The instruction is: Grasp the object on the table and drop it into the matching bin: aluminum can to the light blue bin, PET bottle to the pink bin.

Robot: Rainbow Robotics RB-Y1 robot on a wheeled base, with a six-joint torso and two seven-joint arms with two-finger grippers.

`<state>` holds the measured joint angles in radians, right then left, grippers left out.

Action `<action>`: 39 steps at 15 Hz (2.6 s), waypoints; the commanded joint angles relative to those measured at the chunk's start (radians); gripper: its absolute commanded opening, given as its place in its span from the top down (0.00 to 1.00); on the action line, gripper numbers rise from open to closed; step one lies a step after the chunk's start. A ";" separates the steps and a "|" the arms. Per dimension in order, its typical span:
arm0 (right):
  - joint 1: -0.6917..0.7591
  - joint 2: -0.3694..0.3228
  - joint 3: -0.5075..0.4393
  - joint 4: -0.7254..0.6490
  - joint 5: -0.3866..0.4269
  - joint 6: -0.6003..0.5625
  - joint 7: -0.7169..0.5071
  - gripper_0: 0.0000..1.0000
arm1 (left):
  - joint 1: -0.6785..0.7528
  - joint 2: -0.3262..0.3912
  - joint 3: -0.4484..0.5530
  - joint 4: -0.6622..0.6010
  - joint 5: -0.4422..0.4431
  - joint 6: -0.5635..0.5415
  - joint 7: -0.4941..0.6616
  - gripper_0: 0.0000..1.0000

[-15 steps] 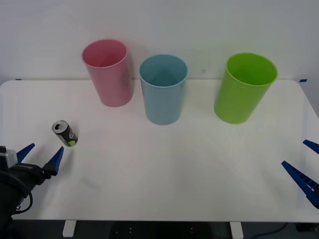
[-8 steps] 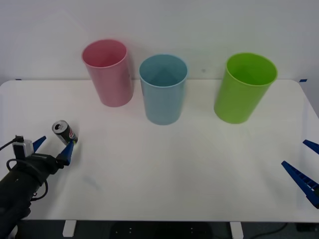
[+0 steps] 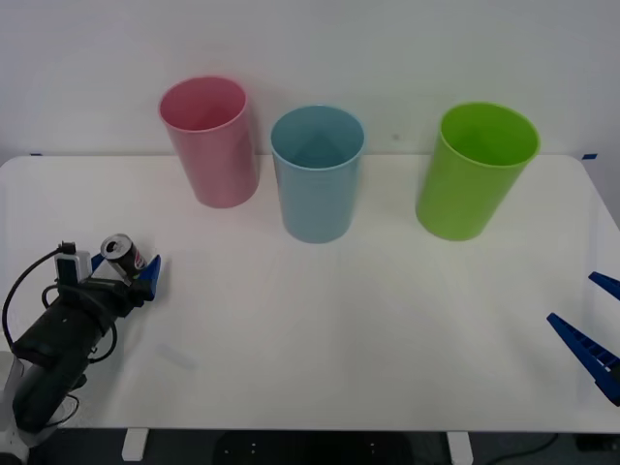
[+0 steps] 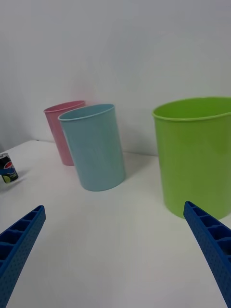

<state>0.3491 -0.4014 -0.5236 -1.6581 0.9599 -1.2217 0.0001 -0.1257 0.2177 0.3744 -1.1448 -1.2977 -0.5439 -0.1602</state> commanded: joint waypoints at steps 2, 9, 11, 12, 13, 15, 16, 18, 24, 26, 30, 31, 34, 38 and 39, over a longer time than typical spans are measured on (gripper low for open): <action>0.000 0.000 0.000 0.000 0.000 0.000 0.000 0.00 | -0.034 0.000 -0.002 0.034 -0.006 0.005 -0.005 0.00; 0.000 0.000 0.000 0.000 0.000 0.000 0.000 0.00 | -0.037 0.000 -0.006 0.033 -0.005 0.013 -0.007 0.35; 0.000 0.000 0.000 0.000 0.000 0.000 0.000 0.00 | -0.037 0.000 -0.006 0.034 -0.005 0.013 -0.007 0.91; 0.000 0.000 0.000 0.000 0.000 0.000 0.000 0.00 | -0.037 0.000 -0.006 0.033 -0.005 0.015 -0.007 1.00; 0.000 0.000 0.000 0.000 0.000 0.000 0.000 0.00 | -0.037 0.000 -0.005 0.034 -0.005 0.013 -0.005 1.00; 0.000 0.000 0.000 0.000 0.000 0.000 0.000 0.00 | -0.037 0.000 -0.006 0.034 -0.002 0.013 -0.007 1.00; 0.000 0.000 0.000 0.000 0.000 0.000 0.000 0.00 | -0.037 0.000 -0.006 0.034 -0.002 0.013 -0.004 1.00; 0.000 0.000 0.000 0.000 0.000 0.000 0.000 0.00 | -0.037 0.000 -0.006 0.034 0.000 0.013 -0.002 1.00; 0.000 0.000 0.000 0.000 0.000 0.000 0.000 0.00 | -0.034 0.003 -0.011 0.033 0.021 -0.005 -0.002 1.00; 0.000 0.000 0.000 0.000 0.000 0.000 0.000 0.00 | -0.020 0.020 -0.015 0.010 0.074 -0.059 0.008 1.00; 0.000 0.000 0.000 0.000 0.000 0.000 0.000 0.00 | 0.054 0.028 -0.025 -0.125 0.120 -0.105 0.039 1.00; 0.000 0.000 0.000 0.000 0.000 0.000 0.000 0.00 | 0.070 0.028 -0.029 -0.159 0.130 -0.110 0.048 1.00; 0.000 0.000 0.000 0.000 0.000 0.000 0.000 0.00 | 0.123 0.028 -0.048 -0.251 0.152 -0.110 0.070 1.00; 0.000 0.000 0.000 0.000 0.000 0.000 0.000 0.00 | 0.192 0.028 -0.063 -0.386 0.172 -0.133 0.105 1.00; 0.000 0.000 0.000 0.000 0.000 0.000 0.000 0.00 | 0.201 0.028 -0.065 -0.417 0.173 -0.133 0.113 1.00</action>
<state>0.3490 -0.4014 -0.5236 -1.6581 0.9599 -1.2217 0.0000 0.0676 0.2454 0.3109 -1.5387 -1.1256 -0.6751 -0.0539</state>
